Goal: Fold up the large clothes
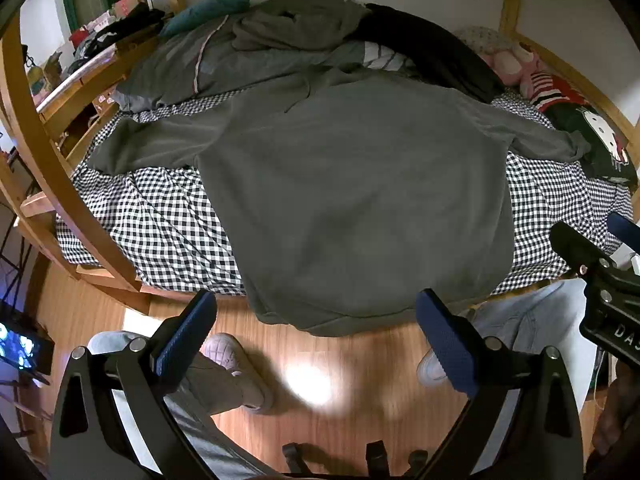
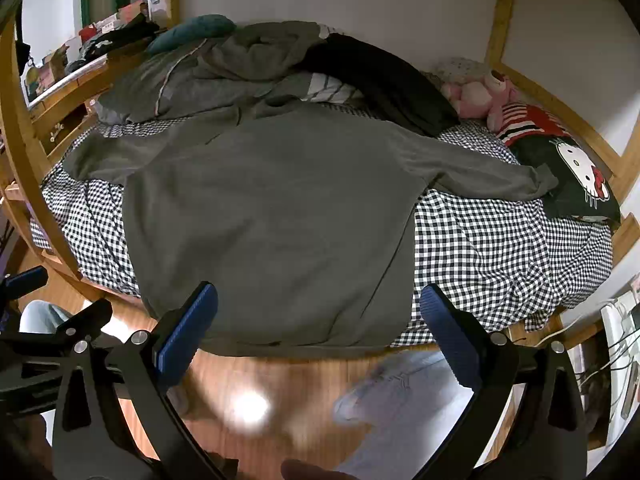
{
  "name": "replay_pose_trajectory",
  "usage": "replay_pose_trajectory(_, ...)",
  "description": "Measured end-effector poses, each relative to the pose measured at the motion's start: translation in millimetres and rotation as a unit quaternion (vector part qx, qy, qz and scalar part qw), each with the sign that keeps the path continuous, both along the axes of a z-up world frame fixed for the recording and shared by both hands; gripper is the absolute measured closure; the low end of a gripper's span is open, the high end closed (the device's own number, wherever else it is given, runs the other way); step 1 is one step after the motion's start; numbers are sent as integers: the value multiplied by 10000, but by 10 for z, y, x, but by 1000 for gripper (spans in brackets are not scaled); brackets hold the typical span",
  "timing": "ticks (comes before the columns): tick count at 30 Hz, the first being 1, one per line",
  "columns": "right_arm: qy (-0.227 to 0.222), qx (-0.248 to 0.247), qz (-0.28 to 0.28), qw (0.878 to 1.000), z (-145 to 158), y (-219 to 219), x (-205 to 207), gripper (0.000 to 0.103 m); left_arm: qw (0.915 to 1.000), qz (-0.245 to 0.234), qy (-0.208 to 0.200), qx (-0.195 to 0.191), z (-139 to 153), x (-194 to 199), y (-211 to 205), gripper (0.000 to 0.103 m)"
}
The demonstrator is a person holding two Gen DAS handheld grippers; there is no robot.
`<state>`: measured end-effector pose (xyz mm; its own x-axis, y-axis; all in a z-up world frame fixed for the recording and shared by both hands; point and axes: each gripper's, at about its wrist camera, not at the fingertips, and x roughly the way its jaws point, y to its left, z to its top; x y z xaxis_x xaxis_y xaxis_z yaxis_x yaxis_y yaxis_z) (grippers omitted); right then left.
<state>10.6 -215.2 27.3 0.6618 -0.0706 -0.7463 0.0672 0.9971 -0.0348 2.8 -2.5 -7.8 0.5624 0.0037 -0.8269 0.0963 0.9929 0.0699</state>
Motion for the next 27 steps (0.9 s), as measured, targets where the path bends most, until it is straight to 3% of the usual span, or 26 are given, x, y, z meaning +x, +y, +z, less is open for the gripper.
replay_pose_trajectory(27, -11, 8, 5, 10000, 5, 10, -5, 3, 9999, 24, 75, -92, -23, 19, 6, 5)
